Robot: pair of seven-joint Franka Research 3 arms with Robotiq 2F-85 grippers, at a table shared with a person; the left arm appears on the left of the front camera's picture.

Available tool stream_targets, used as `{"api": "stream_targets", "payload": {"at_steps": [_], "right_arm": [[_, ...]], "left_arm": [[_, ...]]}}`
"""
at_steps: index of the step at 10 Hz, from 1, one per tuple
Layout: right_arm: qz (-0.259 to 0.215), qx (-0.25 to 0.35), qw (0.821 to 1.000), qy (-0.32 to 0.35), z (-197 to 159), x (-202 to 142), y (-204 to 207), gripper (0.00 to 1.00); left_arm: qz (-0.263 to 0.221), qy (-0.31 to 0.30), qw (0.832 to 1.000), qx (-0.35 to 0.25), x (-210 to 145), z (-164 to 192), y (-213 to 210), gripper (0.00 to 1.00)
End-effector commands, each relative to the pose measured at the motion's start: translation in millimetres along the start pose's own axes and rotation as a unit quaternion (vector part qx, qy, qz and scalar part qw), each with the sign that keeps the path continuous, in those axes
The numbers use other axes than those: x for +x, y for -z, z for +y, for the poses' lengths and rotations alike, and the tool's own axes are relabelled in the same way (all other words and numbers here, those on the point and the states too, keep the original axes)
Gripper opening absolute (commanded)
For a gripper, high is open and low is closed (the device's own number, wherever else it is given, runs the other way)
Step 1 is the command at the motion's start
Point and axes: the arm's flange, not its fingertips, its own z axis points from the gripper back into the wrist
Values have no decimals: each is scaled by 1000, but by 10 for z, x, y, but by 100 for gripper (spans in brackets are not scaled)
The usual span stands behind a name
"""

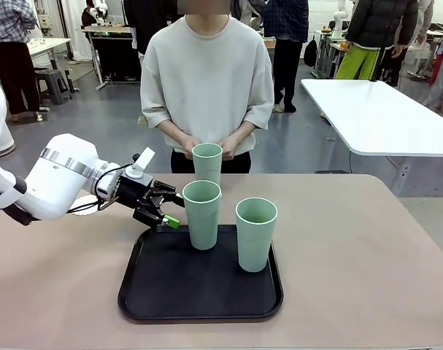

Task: Place coasters on the table and set cups on them.
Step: Take one Reusable plastic cup from the Flat Tray and place it on a coaster set by the human.

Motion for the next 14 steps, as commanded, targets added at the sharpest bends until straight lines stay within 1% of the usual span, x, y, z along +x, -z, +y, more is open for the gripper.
{"api": "stream_targets", "payload": {"at_steps": [1, 2, 3, 8, 14], "right_arm": [[-6, 11, 1000, -6, -1, 15, 12, 100], [-6, 11, 1000, -6, -1, 15, 12, 100], [-6, 11, 1000, -6, -1, 15, 12, 100], [-6, 11, 1000, -6, -1, 15, 12, 100], [-6, 11, 1000, -6, -1, 15, 12, 100]], "left_arm": [[-45, 21, 999, 4, -103, 47, 80, 100], [-65, 27, 997, 5, -159, 36, 87, 100], [-74, 31, 997, 5, -198, 0, 99, 100], [-79, 47, 996, -4, -227, -84, 236, 100], [-78, 57, 995, -8, -240, -50, 358, 100]]}}
